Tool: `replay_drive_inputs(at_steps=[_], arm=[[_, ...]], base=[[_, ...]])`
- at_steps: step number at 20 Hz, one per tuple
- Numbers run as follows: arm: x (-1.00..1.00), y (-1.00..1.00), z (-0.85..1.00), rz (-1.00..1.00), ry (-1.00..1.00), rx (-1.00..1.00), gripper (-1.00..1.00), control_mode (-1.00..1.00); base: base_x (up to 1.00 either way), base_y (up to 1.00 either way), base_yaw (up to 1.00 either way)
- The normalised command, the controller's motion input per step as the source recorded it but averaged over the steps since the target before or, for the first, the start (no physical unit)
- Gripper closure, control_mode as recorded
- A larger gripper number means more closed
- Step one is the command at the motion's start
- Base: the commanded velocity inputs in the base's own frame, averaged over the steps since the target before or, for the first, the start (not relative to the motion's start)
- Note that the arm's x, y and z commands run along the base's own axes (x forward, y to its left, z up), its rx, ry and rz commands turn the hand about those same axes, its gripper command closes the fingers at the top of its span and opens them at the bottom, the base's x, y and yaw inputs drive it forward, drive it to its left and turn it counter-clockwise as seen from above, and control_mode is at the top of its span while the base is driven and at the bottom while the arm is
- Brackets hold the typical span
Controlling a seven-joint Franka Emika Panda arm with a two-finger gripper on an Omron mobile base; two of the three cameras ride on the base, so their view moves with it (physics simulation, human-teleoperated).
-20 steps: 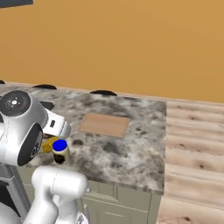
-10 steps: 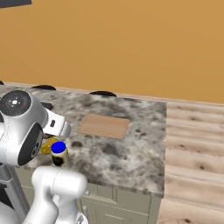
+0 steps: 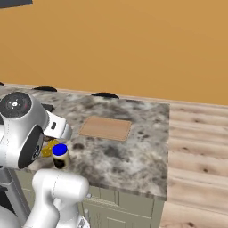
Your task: Retrieve the reheated potato from the microwave, then place the potato, cheese, and condiment on the cutting board.
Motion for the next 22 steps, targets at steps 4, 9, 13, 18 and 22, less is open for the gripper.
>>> replay_drive_inputs(at_steps=[4,9,13,18,22], arm=[[0.0,0.0,0.0,0.0,0.0,0.0,1.0,1.0],[0.0,0.0,0.0,0.0,0.0,0.0,1.0,1.0],[0.0,0.0,0.0,0.0,0.0,0.0,1.0,-1.0],[0.0,0.0,0.0,0.0,0.0,0.0,1.0,-1.0],[0.0,0.0,0.0,0.0,0.0,0.0,1.0,-1.0]], base=[[0.0,0.0,0.0],[0.0,0.0,0.0],[0.0,0.0,0.0],[0.0,0.0,0.0],[0.0,0.0,0.0]])
